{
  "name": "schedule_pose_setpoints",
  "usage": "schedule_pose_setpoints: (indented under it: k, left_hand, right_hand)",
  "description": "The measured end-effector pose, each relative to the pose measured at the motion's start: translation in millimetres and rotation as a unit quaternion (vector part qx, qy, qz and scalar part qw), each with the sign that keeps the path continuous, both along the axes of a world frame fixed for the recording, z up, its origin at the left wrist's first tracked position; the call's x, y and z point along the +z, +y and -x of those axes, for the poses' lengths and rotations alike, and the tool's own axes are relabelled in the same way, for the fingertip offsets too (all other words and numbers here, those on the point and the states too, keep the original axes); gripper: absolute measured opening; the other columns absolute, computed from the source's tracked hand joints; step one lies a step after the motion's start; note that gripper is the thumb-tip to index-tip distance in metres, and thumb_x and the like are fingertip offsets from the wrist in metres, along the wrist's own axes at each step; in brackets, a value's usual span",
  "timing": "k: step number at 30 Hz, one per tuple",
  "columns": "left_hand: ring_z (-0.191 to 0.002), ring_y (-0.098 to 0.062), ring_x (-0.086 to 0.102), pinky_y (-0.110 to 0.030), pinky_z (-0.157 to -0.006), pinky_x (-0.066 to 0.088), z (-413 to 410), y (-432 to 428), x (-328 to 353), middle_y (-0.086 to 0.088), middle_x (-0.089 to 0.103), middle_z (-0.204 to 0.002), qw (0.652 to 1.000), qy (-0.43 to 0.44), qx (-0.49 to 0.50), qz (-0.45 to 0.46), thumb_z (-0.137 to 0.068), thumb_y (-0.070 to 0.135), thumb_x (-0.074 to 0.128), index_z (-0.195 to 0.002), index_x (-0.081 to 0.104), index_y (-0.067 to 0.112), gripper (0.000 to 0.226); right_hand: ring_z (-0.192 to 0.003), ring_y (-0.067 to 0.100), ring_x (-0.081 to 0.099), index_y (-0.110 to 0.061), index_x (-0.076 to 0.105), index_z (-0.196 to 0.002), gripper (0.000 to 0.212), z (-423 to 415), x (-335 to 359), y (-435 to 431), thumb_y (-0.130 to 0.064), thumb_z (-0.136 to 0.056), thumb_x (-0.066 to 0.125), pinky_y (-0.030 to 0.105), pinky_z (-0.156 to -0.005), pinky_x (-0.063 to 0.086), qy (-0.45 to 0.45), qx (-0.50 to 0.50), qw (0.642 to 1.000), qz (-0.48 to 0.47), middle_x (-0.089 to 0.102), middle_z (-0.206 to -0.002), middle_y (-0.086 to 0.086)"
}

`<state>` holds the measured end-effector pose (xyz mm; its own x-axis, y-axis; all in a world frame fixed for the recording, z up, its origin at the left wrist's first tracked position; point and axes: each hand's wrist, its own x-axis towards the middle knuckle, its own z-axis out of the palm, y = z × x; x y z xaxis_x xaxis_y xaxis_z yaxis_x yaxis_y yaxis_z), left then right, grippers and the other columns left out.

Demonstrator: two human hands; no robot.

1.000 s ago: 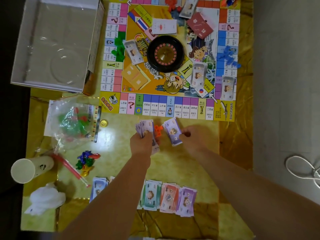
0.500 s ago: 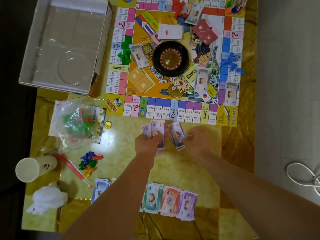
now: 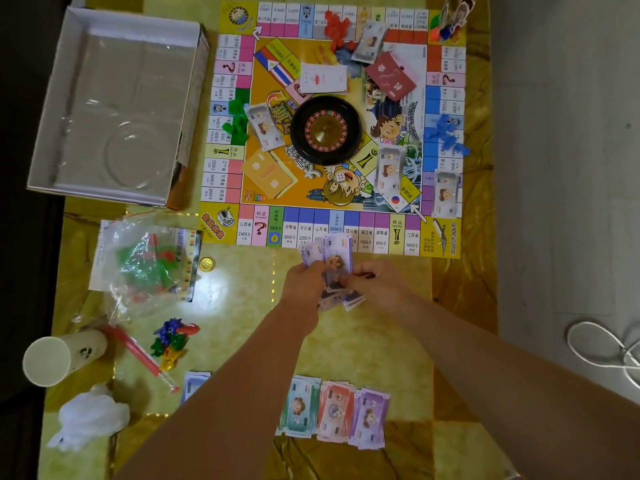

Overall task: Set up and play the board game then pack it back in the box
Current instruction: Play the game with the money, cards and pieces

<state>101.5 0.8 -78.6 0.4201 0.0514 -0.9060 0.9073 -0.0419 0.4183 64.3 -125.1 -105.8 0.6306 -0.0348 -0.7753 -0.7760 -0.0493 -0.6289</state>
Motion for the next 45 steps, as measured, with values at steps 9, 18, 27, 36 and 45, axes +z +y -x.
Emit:
schedule_pose_setpoints:
  k: [9,18,27,36,45]
  left_hand:
    - [-0.076,-0.031,0.068,-0.044,-0.072,0.059,-3.9,-39.6,-0.3,-0.015,0.070,-0.086,0.996,-0.031,-0.082,-0.030,-0.092,0.013,0.061,-0.081,0.066,0.014,0.013]
    - [-0.066,-0.025,0.069,-0.037,-0.067,0.059,-20.5,-79.9,-4.6,-0.012,0.072,-0.077,0.984,-0.047,-0.146,-0.089,-0.089,0.018,0.065,-0.070,0.065,0.013,0.020]
    - [-0.086,-0.030,0.065,-0.043,-0.078,0.054,-42.1,-117.4,-16.4,-0.014,0.065,-0.087,0.978,-0.056,-0.157,-0.126,-0.084,0.031,0.071,-0.077,0.055,0.009,0.028]
    - [-0.082,-0.028,0.057,-0.033,-0.057,0.047,-56.9,-136.1,-35.5,-0.008,0.056,-0.083,0.974,-0.061,-0.175,-0.130,-0.087,0.033,0.067,-0.088,0.052,0.005,0.031]
    - [-0.079,-0.028,0.067,-0.026,-0.053,0.046,-64.7,-142.5,-38.2,-0.009,0.066,-0.086,0.992,-0.031,-0.110,-0.051,-0.087,0.028,0.069,-0.078,0.052,0.015,0.024]
  right_hand:
    - [-0.052,0.007,0.044,-0.004,0.063,-0.093,0.014,2.6,9.2,-44.0,-0.014,-0.097,0.055,0.013,-0.048,0.035,0.020,-0.026,0.998,0.047,0.051,-0.064,-0.001]
    - [-0.063,0.014,0.046,-0.012,0.060,-0.091,0.010,3.7,-9.9,-103.4,-0.018,-0.097,0.054,0.023,-0.052,0.035,0.031,-0.090,0.985,0.147,0.058,-0.079,0.006]
    - [-0.061,0.012,0.050,-0.013,0.059,-0.101,0.012,-25.7,-14.2,-157.8,-0.008,-0.095,0.051,0.022,-0.048,0.039,0.019,-0.172,0.961,0.214,0.061,-0.090,0.001]
    - [-0.071,0.015,0.063,-0.011,0.061,-0.112,0.019,-45.6,-30.7,-172.2,-0.009,-0.093,0.058,0.019,-0.054,0.049,0.023,-0.202,0.953,0.224,0.066,-0.102,0.002]
    - [-0.091,0.018,0.061,-0.018,0.049,-0.104,0.025,-49.3,-32.6,-173.0,-0.015,-0.088,0.067,0.024,-0.063,0.048,0.022,-0.189,0.936,0.296,0.058,-0.107,0.003]
